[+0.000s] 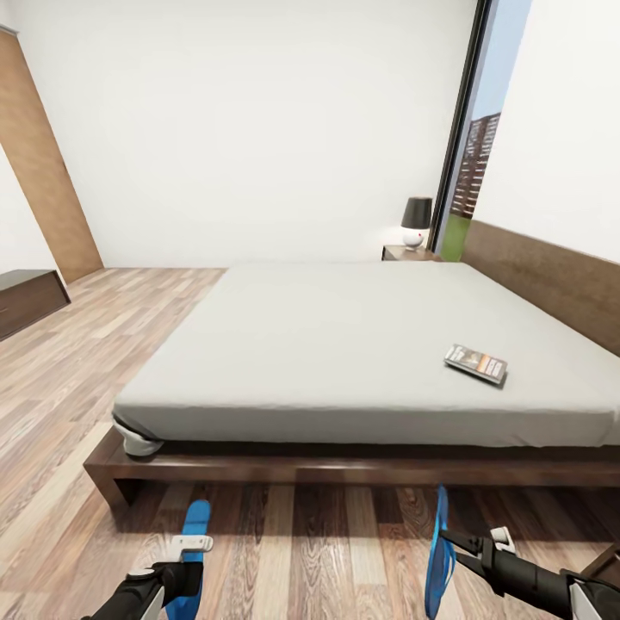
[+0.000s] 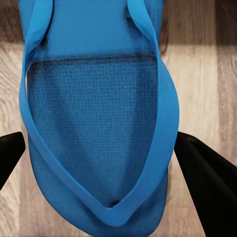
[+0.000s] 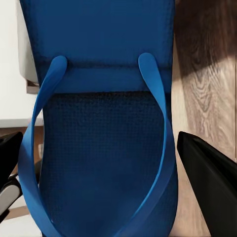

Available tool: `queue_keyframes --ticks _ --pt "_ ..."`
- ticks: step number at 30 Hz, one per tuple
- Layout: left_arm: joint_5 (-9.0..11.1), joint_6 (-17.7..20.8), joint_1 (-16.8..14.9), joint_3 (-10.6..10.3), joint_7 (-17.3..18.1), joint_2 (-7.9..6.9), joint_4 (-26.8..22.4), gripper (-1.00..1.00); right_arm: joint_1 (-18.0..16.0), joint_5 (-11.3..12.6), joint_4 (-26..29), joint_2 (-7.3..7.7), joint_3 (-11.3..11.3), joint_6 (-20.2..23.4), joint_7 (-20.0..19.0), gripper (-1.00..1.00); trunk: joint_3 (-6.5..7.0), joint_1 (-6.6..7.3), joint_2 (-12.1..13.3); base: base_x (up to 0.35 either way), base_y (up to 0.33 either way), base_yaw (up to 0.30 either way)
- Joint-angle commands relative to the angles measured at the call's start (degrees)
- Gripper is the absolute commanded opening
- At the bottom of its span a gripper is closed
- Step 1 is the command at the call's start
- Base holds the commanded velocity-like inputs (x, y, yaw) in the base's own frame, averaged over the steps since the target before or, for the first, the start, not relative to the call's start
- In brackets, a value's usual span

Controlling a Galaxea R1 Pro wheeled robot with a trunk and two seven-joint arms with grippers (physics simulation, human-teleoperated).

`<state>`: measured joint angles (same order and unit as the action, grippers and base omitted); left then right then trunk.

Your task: In the bedroom, move the book from the bed onto either nightstand, and place the two sandals side by side next to the bed.

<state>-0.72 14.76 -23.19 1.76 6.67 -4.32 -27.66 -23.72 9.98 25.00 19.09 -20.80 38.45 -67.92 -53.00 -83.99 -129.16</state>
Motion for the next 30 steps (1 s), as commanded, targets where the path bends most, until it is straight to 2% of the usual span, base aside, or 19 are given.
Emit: queue_keyframes --ticks 1,30 --pt "-0.07 0.36 -0.01 0.19 0.30 0.01 -0.11 -1.00 -0.05 0.22 -0.03 0.03 -0.12 0.48 -0.12 -1.00 -0.24 -0.21 -0.44 0.000 0.000 0.000" --pt "0.10 0.45 -0.01 0.24 0.27 0.10 -0.03 -1.00 -0.06 0.21 -0.05 0.10 -0.20 0.48 -0.02 -1.00 -5.44 -6.58 -12.07 0.000 0.000 0.000"
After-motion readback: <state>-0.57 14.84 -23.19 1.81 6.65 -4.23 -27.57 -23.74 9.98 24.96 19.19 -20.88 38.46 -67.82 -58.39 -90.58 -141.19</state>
